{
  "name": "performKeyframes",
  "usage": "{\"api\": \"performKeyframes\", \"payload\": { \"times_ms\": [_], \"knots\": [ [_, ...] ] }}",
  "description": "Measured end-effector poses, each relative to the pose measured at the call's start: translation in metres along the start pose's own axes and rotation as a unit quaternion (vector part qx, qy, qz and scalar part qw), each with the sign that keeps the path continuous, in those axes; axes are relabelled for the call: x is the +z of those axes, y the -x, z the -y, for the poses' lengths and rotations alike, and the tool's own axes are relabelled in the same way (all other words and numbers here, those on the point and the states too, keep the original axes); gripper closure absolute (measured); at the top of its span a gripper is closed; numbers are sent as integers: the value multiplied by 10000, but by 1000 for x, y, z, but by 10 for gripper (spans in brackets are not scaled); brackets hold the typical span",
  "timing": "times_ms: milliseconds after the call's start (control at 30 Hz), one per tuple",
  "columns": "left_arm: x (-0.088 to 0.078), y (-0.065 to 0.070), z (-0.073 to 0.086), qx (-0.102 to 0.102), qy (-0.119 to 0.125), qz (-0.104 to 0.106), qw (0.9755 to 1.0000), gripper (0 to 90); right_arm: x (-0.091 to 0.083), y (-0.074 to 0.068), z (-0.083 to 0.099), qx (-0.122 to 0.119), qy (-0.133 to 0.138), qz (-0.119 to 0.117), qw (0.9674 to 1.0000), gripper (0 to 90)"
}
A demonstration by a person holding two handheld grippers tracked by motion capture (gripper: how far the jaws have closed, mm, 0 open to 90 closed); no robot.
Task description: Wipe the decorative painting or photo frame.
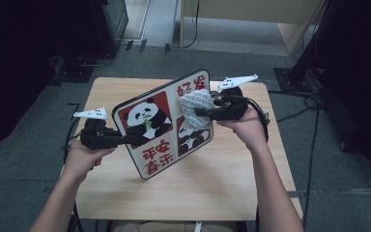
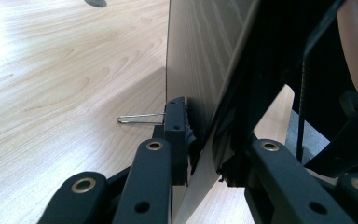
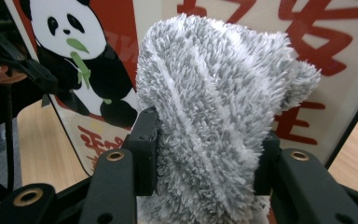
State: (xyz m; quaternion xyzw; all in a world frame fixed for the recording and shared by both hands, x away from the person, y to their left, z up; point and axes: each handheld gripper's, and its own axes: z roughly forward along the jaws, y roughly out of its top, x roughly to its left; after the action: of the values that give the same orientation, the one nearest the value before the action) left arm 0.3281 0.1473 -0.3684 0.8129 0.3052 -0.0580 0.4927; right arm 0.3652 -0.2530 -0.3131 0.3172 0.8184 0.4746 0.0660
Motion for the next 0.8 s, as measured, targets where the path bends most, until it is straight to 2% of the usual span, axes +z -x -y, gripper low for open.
{"api": "performKeyframes", "payload": {
  "times_ms": [800],
  "knots": [
    [0,1,0,16,-4,-1,10000,762,9,2,22,142,-261,-10,9996,567]
  ]
}}
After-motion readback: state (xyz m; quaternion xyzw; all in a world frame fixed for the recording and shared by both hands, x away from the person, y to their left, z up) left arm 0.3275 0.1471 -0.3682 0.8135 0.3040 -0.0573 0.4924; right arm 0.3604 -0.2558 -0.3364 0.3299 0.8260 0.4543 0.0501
